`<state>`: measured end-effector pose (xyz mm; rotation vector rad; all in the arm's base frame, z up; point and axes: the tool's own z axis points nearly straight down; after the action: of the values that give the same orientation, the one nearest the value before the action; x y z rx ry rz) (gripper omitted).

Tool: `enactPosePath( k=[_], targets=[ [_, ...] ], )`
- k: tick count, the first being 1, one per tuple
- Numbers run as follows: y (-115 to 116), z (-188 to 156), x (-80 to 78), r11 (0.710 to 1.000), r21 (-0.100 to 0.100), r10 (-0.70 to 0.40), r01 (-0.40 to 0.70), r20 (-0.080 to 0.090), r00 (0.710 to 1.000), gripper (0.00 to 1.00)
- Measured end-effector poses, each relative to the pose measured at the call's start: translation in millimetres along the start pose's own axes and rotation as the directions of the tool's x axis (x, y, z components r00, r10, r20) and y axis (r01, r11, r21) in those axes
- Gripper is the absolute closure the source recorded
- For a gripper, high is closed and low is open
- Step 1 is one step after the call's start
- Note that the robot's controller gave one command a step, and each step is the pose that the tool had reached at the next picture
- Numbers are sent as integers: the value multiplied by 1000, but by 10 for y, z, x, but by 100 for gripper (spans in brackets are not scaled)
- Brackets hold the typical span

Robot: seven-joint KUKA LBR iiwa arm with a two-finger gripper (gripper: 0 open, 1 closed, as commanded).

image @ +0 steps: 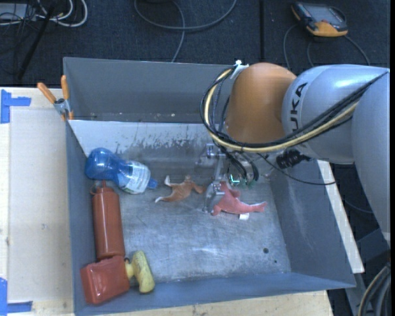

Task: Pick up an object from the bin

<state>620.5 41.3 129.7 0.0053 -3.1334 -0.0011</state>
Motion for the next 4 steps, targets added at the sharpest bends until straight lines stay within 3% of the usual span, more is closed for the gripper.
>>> enactPosePath(
  k=[1, 2, 3, 4],
  targets=[
    [-1, -44, -19, 1000, 0, 1, -1, 7, 1000, 0],
    [22, 577, 73, 998, -1, 60, -60, 16, 998, 0],
    [24, 568, 17, 978, -5, 208, -208, 10, 978, 0],
    [20, 555, 30, 996, 0, 88, -88, 16, 996, 0]
  ],
)
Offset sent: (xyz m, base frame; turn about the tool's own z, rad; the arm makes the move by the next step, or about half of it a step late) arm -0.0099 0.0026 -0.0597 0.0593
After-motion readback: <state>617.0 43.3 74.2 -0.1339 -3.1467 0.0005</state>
